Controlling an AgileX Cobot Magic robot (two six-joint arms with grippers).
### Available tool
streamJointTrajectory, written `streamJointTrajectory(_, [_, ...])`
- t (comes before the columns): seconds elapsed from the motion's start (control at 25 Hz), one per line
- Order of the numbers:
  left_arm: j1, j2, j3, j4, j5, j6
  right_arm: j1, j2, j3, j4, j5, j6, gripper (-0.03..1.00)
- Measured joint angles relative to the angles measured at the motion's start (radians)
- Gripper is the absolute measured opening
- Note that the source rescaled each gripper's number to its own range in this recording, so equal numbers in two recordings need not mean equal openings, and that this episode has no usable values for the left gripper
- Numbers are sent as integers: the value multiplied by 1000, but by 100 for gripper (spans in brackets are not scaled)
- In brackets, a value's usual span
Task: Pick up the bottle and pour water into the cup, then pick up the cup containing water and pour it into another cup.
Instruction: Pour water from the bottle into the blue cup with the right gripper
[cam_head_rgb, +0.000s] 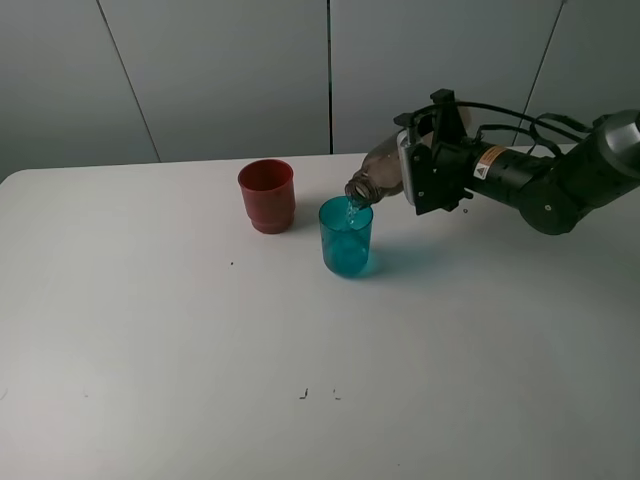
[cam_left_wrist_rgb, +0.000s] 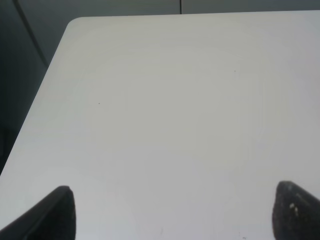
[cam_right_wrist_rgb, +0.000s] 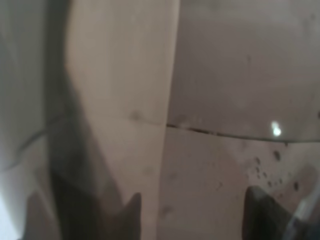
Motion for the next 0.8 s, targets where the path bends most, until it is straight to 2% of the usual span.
streamJointTrajectory(0.8, [0,0,0,0,0,0,0,-3,0,0,-6,-18,3])
